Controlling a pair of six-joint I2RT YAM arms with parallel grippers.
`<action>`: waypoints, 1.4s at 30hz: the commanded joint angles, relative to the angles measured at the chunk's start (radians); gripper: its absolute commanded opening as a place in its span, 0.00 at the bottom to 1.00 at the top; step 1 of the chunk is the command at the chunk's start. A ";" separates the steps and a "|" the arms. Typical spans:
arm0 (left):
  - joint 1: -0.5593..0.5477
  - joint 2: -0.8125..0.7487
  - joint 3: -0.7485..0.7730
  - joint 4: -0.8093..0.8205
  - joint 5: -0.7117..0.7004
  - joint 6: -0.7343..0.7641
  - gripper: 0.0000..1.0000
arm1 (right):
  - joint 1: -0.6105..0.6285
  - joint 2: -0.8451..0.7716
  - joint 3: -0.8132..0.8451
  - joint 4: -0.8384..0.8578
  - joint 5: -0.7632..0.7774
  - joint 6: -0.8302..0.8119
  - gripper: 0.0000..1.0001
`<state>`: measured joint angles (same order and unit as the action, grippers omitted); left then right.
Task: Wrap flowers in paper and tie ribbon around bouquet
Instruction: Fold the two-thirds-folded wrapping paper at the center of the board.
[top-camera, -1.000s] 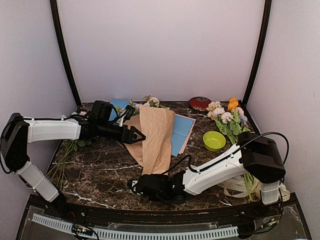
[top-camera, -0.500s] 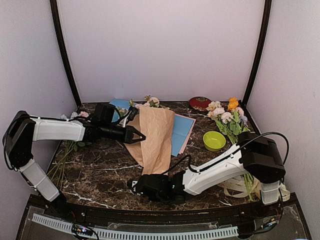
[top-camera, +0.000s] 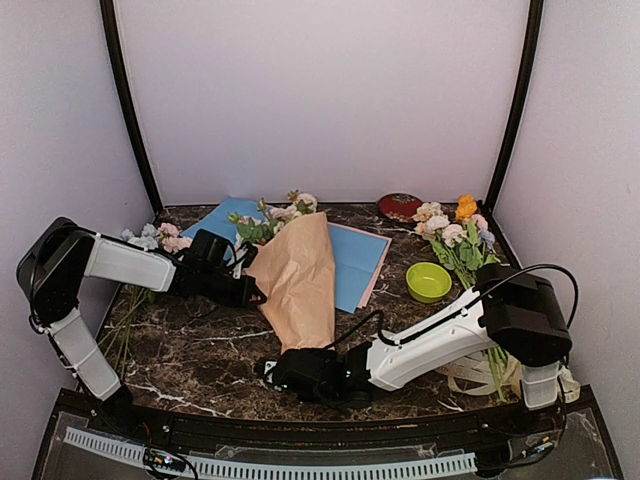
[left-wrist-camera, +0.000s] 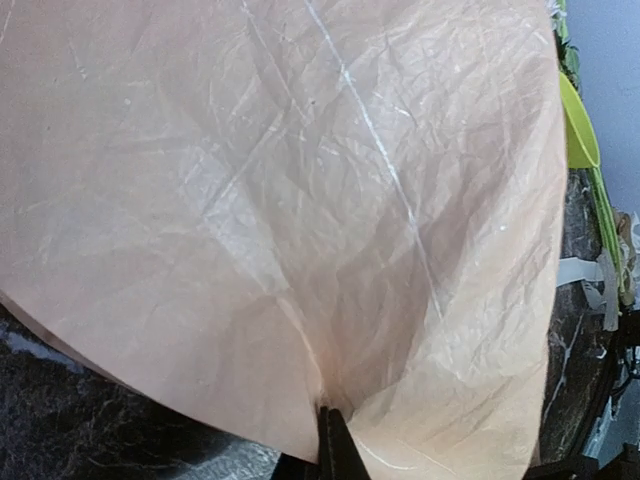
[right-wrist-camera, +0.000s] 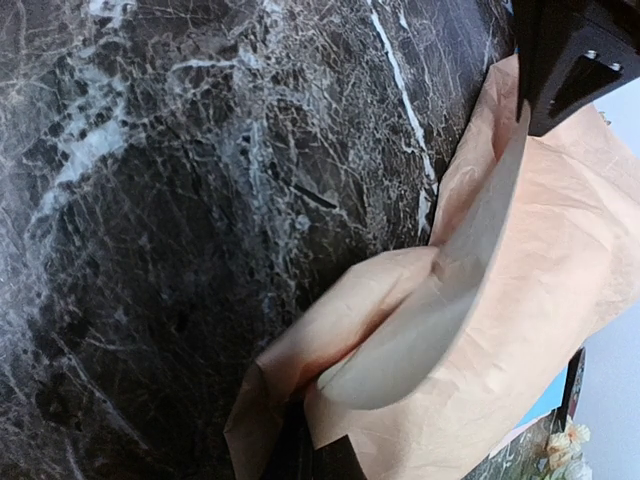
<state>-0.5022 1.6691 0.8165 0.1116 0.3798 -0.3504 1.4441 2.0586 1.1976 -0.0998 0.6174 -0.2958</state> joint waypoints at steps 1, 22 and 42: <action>0.017 0.058 -0.014 -0.027 -0.114 0.040 0.00 | 0.003 0.013 -0.034 -0.081 -0.079 0.033 0.00; 0.016 0.132 -0.069 0.080 -0.067 0.052 0.00 | -0.049 -0.377 -0.006 -0.168 -0.469 0.305 0.45; 0.016 0.131 -0.063 0.080 -0.031 0.042 0.00 | -0.111 0.044 0.106 -0.107 -0.549 0.487 0.00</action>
<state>-0.4908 1.7805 0.7746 0.2546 0.3580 -0.3157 1.2503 2.0945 1.3422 -0.1474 0.0975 0.1642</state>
